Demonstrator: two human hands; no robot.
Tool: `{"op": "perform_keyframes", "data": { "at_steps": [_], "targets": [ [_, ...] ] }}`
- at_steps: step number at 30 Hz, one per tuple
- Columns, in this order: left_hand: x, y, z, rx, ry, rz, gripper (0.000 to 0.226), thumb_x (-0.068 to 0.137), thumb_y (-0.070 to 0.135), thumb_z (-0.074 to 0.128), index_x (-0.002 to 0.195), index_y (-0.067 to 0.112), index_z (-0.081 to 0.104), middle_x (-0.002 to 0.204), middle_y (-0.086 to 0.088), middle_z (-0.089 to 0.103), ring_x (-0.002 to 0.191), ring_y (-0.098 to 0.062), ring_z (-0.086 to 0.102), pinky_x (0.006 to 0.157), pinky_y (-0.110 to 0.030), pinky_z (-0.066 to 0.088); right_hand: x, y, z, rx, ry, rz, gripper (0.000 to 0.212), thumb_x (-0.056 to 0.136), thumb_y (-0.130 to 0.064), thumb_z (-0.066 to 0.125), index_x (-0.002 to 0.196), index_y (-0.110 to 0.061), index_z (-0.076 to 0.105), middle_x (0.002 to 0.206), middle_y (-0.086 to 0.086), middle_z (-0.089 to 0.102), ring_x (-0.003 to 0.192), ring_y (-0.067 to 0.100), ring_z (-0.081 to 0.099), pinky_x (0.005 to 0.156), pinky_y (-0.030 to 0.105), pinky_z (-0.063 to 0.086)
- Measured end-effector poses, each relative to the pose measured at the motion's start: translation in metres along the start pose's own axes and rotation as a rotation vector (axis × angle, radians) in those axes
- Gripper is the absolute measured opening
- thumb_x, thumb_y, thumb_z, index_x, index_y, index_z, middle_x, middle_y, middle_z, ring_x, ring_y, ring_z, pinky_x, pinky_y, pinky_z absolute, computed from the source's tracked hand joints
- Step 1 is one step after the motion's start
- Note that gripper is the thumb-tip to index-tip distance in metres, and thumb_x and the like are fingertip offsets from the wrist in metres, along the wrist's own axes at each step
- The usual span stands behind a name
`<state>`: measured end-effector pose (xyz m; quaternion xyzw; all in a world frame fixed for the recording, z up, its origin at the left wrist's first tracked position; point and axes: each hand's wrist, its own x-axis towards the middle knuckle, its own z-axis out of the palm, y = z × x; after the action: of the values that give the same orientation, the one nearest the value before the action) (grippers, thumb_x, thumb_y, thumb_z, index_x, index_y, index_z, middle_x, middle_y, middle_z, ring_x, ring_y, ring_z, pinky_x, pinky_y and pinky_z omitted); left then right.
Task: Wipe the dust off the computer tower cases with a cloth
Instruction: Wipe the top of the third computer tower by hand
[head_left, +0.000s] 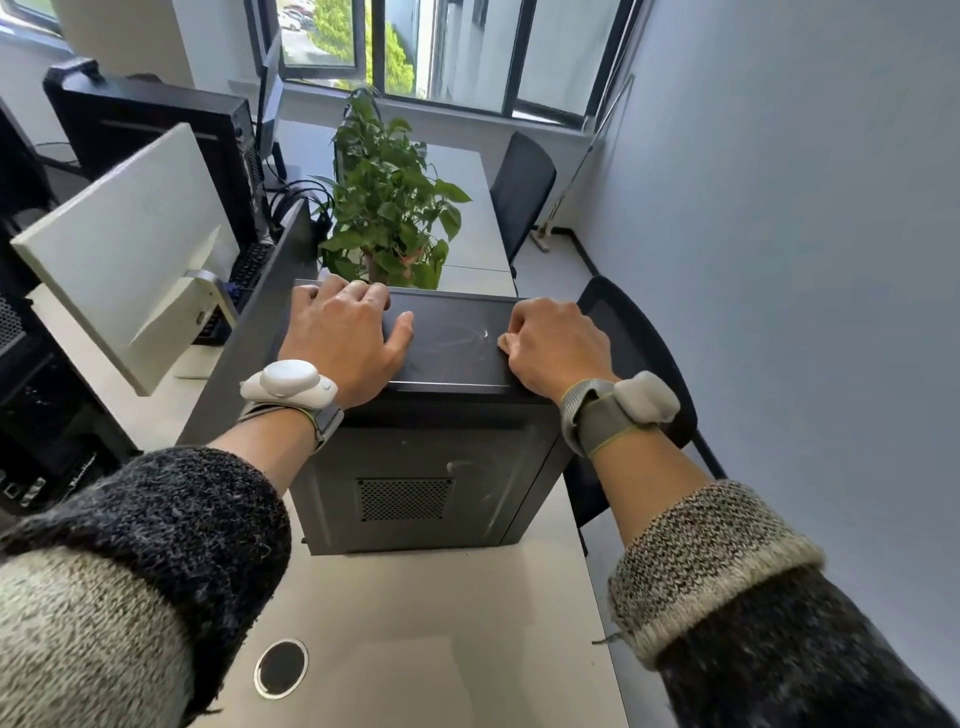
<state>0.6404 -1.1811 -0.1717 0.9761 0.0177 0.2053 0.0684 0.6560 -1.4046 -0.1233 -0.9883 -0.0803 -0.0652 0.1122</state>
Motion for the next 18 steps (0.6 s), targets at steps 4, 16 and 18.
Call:
{"op": "perform_keyframes", "data": {
  "at_steps": [4,16,18],
  "targets": [
    [-0.002,-0.001,0.001,0.005,-0.014,0.003,0.053,0.100,0.056,0.031,0.111,0.017,0.065,0.115,-0.007,0.070,0.115,-0.030,0.055,0.099,-0.050,0.039,-0.015,0.000,-0.001,0.038,-0.025,-0.003,0.015,0.102,-0.042,0.064,0.101,-0.029,0.071,0.110,-0.004,0.069,0.100,0.025,0.067,0.089,0.046,0.058],
    [-0.001,-0.001,0.003,0.009,-0.026,0.022,0.053,0.101,0.054,0.032,0.115,0.014,0.064,0.121,-0.009,0.065,0.119,-0.033,0.053,0.100,-0.053,0.038,-0.023,-0.012,0.005,0.014,0.059,0.078,0.015,0.102,-0.041,0.063,0.103,-0.028,0.071,0.107,-0.005,0.068,0.097,0.024,0.068,0.087,0.047,0.060],
    [-0.001,-0.001,0.002,0.001,-0.018,0.025,0.053,0.100,0.053,0.032,0.115,0.014,0.064,0.122,-0.010,0.065,0.119,-0.033,0.053,0.100,-0.053,0.038,-0.040,-0.011,0.005,0.045,0.049,0.059,0.015,0.102,-0.042,0.063,0.099,-0.029,0.070,0.104,-0.009,0.065,0.093,0.019,0.066,0.085,0.045,0.059]
  ]
}}
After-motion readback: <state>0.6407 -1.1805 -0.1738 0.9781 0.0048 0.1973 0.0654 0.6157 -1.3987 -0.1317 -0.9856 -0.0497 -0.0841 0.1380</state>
